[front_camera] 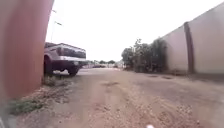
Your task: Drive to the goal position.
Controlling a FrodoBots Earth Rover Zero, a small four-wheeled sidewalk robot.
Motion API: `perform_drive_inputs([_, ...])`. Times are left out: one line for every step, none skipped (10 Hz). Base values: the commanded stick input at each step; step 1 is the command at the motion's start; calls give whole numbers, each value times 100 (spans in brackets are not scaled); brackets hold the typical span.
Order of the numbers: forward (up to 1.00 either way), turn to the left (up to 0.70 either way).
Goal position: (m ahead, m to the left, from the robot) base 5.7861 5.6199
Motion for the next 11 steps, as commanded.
perform_drive_inputs([30,0])
perform_drive_inputs([30,0])
perform_drive_inputs([30,0])
perform_drive_inputs([30,0])
perform_drive_inputs([30,0])
perform_drive_inputs([30,0])
perform_drive_inputs([30,0])
perform_drive_inputs([30,0])
perform_drive_inputs([30,0])
perform_drive_inputs([30,0])
perform_drive_inputs([30,0])
